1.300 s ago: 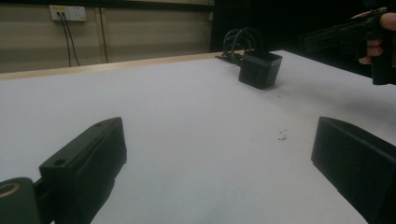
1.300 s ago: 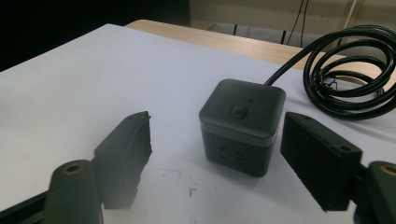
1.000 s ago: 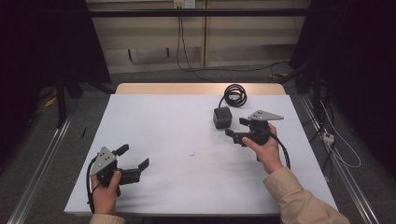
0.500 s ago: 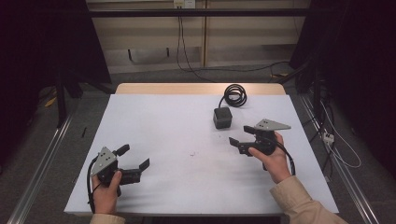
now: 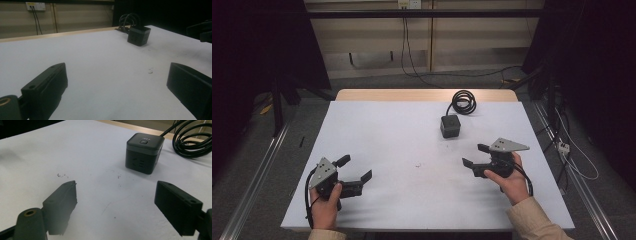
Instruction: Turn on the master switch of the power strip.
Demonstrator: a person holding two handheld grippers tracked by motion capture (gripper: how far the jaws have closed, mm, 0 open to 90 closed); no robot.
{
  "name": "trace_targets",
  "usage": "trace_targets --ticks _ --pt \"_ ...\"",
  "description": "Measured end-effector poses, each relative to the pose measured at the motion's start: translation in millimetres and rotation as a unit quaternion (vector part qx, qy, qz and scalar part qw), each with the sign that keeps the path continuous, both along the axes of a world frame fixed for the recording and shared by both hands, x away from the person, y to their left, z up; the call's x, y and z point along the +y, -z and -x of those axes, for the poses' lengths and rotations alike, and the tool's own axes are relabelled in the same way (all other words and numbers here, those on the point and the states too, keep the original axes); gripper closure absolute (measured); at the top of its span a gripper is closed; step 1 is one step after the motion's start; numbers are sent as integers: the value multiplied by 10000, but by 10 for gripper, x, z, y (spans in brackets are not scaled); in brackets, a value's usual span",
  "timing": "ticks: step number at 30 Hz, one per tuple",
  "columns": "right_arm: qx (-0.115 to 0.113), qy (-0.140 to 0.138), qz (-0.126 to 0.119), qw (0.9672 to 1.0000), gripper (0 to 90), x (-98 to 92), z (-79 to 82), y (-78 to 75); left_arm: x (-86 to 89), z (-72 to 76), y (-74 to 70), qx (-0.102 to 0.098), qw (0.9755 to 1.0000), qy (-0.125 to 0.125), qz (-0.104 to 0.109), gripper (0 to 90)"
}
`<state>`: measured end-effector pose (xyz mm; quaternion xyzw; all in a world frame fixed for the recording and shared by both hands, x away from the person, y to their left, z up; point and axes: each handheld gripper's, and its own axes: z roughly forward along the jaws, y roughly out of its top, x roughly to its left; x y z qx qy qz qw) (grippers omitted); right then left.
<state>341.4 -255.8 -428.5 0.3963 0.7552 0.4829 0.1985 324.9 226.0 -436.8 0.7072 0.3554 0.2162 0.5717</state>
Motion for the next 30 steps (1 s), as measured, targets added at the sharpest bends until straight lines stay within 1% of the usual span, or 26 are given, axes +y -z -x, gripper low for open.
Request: trace_targets --ticks 8,14,20,23,30 --pt "9 32 -80 10000 176 -71 116 73 6 6 0 1 10000 -23 0 29" --pt "-24 37 -55 10000 175 -128 202 106 13 8 -3 -8 10000 -36 0 30" --pt "-6 62 -80 9999 176 -181 277 143 20 12 -1 4 10000 -57 27 30" --pt "46 82 -162 9998 176 -205 300 163 19 12 -1 -2 10000 -42 -4 30" --pt "13 72 -107 9999 177 -241 343 189 35 15 1 2 10000 -60 -21 30"
